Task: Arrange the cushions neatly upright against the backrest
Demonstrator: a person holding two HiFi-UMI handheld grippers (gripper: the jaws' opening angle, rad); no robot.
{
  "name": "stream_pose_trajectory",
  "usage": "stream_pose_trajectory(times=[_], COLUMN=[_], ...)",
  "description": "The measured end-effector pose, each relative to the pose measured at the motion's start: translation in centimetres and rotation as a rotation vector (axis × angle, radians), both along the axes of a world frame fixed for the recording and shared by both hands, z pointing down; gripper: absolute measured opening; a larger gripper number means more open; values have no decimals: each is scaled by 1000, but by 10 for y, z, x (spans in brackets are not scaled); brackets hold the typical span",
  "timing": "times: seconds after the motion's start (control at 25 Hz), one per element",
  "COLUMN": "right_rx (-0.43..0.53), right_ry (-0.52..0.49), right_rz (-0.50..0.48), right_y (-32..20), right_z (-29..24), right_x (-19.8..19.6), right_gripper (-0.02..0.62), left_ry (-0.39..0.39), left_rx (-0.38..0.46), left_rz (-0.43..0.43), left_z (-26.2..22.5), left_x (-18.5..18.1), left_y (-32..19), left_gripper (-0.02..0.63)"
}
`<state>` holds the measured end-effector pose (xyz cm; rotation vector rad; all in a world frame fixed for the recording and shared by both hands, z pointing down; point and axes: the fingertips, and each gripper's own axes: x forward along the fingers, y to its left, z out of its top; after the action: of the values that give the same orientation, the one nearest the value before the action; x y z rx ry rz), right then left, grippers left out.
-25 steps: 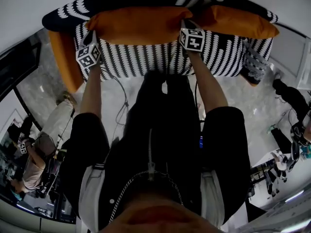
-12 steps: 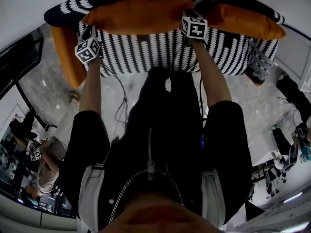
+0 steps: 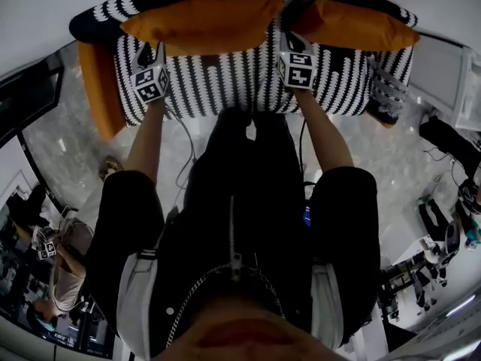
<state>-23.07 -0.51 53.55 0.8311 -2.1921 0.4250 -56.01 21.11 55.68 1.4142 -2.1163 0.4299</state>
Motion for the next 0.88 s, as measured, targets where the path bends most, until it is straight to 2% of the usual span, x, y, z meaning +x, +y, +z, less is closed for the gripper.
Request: stream_pose_trajectory(times=[0.04,0.16,0.28,0.32,0.6,0.72,0.88], right_rx=[6,32,70,83,104,131,151], right_ry=[3,15,-6,-10,-84,-129,-201], right_rz=[11,29,24,20,-20,-34,-38], right_y=[7,26,43,49,97,117,153], right_z=[-4,-18,-38,-46,-91,-109,-132], right_x=[12,54,94,107,186,216,265], right_gripper=[3,3,3,3,3,3,3], left_ry=[10,40,72,82,94,80,44], left_rx=[2,38,100,117,171,182,248], left_rz=[37,137,200,213,216,205,169], left_z=[-1,-13,-33,-40,-76,-95,-129], left_x=[21,94,165,187,318,365,433], left_y=[-1,-6,-7,-7,18,34,66], left_gripper=[172,104,19,11,11,11,11])
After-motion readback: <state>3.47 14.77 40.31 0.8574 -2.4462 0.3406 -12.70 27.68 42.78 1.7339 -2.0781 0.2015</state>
